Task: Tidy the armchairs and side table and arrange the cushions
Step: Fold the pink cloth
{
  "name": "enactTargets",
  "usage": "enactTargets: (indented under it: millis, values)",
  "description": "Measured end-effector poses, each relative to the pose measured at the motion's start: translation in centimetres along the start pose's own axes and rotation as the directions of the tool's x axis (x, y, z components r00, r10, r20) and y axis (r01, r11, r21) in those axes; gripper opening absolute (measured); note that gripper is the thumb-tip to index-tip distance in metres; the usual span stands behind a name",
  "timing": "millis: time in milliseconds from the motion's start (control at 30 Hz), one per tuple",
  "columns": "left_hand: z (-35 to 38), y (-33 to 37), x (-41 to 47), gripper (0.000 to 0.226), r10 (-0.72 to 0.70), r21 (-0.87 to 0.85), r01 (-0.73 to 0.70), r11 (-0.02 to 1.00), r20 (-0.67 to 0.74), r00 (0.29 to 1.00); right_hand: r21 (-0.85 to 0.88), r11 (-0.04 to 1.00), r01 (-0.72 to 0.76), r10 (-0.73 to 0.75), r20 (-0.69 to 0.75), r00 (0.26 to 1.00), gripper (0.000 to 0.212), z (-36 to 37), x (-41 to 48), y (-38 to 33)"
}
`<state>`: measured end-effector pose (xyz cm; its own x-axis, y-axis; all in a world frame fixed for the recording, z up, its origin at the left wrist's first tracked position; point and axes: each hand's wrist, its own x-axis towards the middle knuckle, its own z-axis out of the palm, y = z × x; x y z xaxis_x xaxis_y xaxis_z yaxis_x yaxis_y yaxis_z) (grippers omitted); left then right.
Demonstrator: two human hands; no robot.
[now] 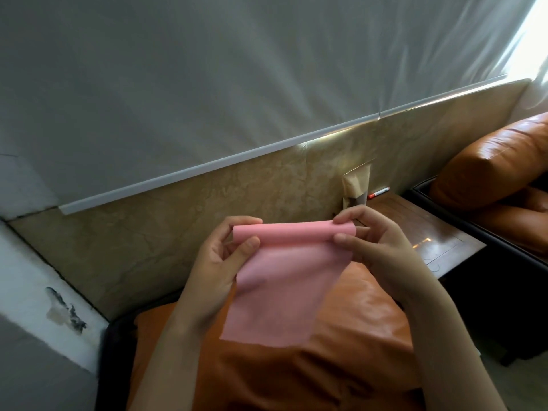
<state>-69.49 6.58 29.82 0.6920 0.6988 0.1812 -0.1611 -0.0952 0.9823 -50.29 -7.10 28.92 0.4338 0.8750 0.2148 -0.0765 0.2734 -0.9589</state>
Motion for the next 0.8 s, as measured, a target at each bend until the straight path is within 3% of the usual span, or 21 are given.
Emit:
enactTargets:
  millis: [200, 267, 400, 633, 800]
  values:
    - [-0.23, -0.08, 0.04, 0.027, -0.056, -0.085, 0.056, 0.995, -0.002, 0.998, 0.009, 1.0, 0.013, -0.012, -0.028, 1.0, 0.03, 0.2, 0.05, 0.04]
    - [-0.15, -0.01, 0.03, 0.023, -0.057, -0.073, 0.055, 0.996, -0.019, 0.998, -0.015, 1.0, 0.013, -0.013, -0.027, 1.0, 0.035, -0.01, 0.1, 0.22]
    - [-0.22, -0.25, 0.32, 0.015, -0.038, -0.019, 0.037, 0.999, -0.046, 0.998, -0.025, 0.999, 0.023, -0.023, -0.015, 1.0, 0.026, 0.21, 0.05, 0.15]
    - [-0.26, -0.4, 0.3, 0.029, -0.022, 0.036, 0.025, 0.999, -0.077, 0.997, -0.012, 0.999, -0.031, 0.031, 0.026, 0.999, 0.031, -0.02, 0.06, -0.03]
    - [-0.31, -0.3, 0.48, 0.039, -0.047, 0.018, 0.048, 0.999, -0.057, 0.997, -0.048, 0.999, -0.025, 0.021, -0.081, 0.997, 0.022, 0.26, 0.52, 0.23]
